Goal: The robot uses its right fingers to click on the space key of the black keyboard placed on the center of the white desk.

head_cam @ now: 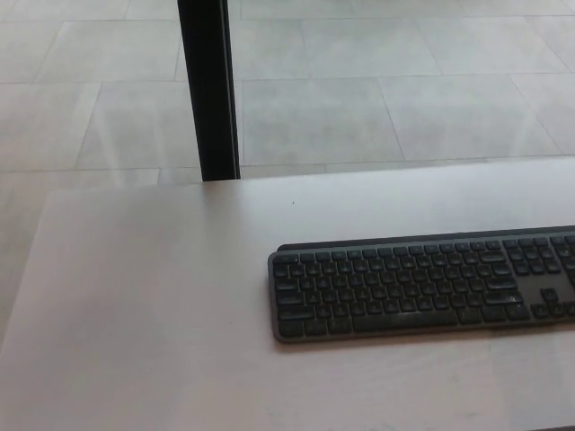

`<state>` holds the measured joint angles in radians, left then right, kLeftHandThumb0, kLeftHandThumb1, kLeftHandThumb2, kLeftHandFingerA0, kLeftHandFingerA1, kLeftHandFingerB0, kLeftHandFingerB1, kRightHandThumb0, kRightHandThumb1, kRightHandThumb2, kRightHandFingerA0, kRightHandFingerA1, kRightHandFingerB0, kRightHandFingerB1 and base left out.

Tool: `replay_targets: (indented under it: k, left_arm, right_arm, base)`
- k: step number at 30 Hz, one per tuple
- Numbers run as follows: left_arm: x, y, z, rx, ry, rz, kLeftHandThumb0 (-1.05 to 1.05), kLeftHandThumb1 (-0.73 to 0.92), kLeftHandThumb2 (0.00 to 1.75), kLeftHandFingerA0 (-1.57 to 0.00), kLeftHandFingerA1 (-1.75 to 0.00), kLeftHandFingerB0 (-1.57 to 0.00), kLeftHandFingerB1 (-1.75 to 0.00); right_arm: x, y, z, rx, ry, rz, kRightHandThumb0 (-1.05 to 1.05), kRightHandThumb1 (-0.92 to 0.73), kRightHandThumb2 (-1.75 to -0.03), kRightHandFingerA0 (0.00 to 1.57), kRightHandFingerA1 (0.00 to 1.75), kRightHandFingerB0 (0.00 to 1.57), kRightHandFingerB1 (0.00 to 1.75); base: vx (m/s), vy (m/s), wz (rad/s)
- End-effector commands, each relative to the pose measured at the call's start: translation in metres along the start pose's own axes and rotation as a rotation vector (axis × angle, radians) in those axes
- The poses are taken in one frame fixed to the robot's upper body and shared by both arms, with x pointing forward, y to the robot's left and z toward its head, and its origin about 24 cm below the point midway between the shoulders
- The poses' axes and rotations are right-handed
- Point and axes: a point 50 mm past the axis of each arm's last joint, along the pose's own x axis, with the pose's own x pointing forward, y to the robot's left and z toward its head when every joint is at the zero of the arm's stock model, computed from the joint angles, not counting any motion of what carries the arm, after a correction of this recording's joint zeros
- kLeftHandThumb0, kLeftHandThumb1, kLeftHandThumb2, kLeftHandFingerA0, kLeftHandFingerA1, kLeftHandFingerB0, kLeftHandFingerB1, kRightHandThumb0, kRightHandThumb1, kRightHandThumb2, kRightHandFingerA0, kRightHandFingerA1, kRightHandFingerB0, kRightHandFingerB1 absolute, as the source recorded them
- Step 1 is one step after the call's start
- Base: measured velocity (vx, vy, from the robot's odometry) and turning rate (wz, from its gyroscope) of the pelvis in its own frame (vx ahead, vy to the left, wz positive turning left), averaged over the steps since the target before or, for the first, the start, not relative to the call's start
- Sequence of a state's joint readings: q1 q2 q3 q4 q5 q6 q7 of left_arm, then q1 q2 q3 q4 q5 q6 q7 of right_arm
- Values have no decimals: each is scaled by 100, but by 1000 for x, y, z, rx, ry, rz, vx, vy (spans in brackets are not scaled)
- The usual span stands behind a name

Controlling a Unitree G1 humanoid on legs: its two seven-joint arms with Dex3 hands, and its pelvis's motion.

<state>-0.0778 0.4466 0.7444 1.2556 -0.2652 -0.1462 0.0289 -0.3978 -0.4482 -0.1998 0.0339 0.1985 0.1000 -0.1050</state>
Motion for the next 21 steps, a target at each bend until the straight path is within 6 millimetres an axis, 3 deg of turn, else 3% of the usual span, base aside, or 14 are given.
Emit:
replay_targets:
  k: [1,4,10,14,15,17,21]
  left_arm:
    - [3,7,16,-72,-55,37,-41,49,53,-73,-68,-71,-54]
    - [3,8,17,-51,-54,51,-43,48,55,-75,-68,-73,-55]
    - [2,9,16,-31,-61,46,-46,48,55,-78,-69,-75,-54]
    - [3,8,16,-41,-58,50,-43,49,55,-76,-68,-75,-54]
    - [3,7,20,-59,-64,47,-44,49,54,-73,-69,-70,-54]
    - [4,6,20,-59,-64,44,-45,49,55,-75,-69,-69,-53]
    - [4,5,21,-49,-64,43,-43,48,55,-76,-75,-71,-55]
  right_arm:
    - [-1,52,1,-450,-85,422,-8,-50,-65,86,169,70,45]
    - [-6,68,-1,-520,-78,517,-9,-50,-66,89,169,69,46]
    - [-17,98,-12,-686,-129,693,-12,-53,-68,80,168,71,45]
    - [-20,105,-16,-782,-191,721,-12,-50,-68,83,169,76,46]
    - [-23,113,-22,-871,-232,798,-14,-49,-72,82,173,76,46]
    - [-23,115,-26,-947,-197,842,-18,-57,-67,80,172,74,43]
    - [-22,117,-29,-973,-231,848,-13,-54,-71,82,171,75,48]
  base:
    - [0,0,0]
    - [0,0,0]
    - [0,0,0]
    - [0,0,0]
    - [0,0,0]
    - [0,0,0]
    - [0,0,0]
